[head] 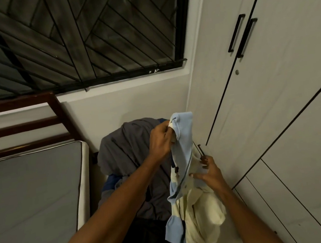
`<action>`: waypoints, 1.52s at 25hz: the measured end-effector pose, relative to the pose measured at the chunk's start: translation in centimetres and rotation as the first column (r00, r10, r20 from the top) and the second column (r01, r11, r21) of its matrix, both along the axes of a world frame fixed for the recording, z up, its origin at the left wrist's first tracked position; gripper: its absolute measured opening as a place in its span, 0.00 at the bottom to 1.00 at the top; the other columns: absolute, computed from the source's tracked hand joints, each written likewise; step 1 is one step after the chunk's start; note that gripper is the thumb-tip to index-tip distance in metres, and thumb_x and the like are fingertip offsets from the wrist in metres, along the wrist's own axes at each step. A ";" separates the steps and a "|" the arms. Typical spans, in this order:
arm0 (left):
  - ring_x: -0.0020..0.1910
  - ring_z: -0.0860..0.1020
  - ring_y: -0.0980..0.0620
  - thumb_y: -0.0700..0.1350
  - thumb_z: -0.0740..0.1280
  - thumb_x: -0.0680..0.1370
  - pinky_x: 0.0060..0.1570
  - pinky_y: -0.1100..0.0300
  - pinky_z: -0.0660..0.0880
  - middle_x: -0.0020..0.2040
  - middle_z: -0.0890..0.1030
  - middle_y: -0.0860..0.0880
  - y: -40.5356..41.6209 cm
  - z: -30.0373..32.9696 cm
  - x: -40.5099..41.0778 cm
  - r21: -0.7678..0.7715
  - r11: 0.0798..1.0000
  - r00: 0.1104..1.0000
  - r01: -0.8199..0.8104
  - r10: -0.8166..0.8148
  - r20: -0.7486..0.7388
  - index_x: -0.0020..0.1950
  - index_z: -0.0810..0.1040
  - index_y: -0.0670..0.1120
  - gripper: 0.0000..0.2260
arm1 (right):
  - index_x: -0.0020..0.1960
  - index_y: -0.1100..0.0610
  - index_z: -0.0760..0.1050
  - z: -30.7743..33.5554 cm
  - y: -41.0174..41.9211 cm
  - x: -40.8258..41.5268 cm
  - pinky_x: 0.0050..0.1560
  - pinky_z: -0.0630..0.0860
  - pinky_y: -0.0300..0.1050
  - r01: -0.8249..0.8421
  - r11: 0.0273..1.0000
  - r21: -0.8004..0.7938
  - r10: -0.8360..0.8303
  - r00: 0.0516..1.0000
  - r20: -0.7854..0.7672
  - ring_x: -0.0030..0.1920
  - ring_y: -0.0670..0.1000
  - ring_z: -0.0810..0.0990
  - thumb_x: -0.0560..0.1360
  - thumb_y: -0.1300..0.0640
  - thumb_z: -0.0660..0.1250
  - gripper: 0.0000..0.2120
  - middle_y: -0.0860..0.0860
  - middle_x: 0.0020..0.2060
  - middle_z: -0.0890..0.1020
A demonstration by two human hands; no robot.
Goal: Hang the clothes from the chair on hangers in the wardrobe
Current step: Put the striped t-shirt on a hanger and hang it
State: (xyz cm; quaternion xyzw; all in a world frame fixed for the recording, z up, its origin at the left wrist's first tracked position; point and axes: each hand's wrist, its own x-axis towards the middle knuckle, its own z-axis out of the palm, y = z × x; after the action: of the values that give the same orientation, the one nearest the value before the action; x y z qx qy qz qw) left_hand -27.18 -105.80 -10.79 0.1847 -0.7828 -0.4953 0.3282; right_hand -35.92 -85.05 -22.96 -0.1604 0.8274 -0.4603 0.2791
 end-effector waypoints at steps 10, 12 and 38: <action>0.29 0.75 0.47 0.44 0.61 0.83 0.29 0.43 0.75 0.29 0.76 0.48 -2.4 8.3 0.2 0.176 0.981 0.969 -0.088 0.125 -0.214 0.33 0.73 0.52 0.18 | 0.65 0.67 0.74 2.8 -7.1 0.4 0.49 0.75 0.42 0.023 0.994 0.104 0.015 0.938 -0.348 0.56 0.65 0.81 0.80 0.58 0.68 0.18 0.64 0.57 0.80; 0.30 0.74 0.47 0.46 0.62 0.84 0.30 0.43 0.75 0.31 0.75 0.46 -3.2 8.7 0.7 0.196 0.974 0.963 -0.110 0.153 -0.222 0.34 0.74 0.47 0.17 | 0.57 0.67 0.79 4.4 -7.8 -0.5 0.42 0.70 0.39 0.070 0.995 0.068 -0.043 0.939 -0.342 0.51 0.63 0.83 0.81 0.63 0.64 0.10 0.62 0.49 0.83; 0.47 0.84 0.46 0.39 0.63 0.82 0.47 0.49 0.84 0.47 0.83 0.42 -14.0 17.7 15.3 0.293 0.789 0.762 -0.541 0.606 -0.226 0.50 0.80 0.39 0.07 | 0.53 0.65 0.80 31.6 -16.3 4.8 0.46 0.76 0.42 -0.217 0.714 -0.665 -0.094 0.912 -0.398 0.44 0.46 0.78 0.85 0.60 0.59 0.13 0.54 0.44 0.82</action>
State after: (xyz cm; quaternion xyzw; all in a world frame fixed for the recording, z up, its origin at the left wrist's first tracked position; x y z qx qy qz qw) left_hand -11.90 -119.79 6.93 0.3704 -0.5700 -0.4725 0.5609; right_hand -31.11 -101.40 8.66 -0.3732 0.6255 -0.6842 0.0364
